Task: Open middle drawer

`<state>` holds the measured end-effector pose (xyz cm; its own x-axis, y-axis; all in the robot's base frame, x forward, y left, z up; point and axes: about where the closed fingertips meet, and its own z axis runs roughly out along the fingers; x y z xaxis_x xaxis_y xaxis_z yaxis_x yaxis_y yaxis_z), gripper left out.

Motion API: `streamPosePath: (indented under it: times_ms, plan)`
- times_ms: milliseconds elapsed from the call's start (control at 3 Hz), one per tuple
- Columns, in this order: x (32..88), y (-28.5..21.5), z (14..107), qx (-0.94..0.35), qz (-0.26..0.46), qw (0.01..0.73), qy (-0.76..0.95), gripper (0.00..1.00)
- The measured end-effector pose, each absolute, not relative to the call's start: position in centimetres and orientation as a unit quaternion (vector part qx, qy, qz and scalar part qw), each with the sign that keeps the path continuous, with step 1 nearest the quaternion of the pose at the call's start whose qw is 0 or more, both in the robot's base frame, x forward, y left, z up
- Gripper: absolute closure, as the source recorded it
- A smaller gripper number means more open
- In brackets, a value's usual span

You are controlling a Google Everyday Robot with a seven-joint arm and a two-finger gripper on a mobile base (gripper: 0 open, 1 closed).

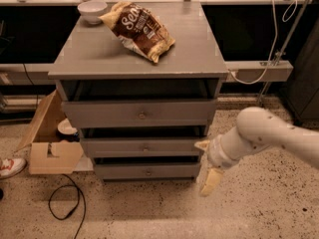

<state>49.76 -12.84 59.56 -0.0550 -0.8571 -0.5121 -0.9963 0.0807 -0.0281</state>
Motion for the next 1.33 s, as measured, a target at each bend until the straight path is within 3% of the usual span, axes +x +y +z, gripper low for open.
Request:
streamPosePath:
  times_ms: [667,1333]
  plan:
    - [55.9,-9.0,49.5,-0.681,0.115,0.225,0.687,0.00]
    - [57.2,-9.3,47.8,-0.677,0.105,0.214,0.696,0.00]
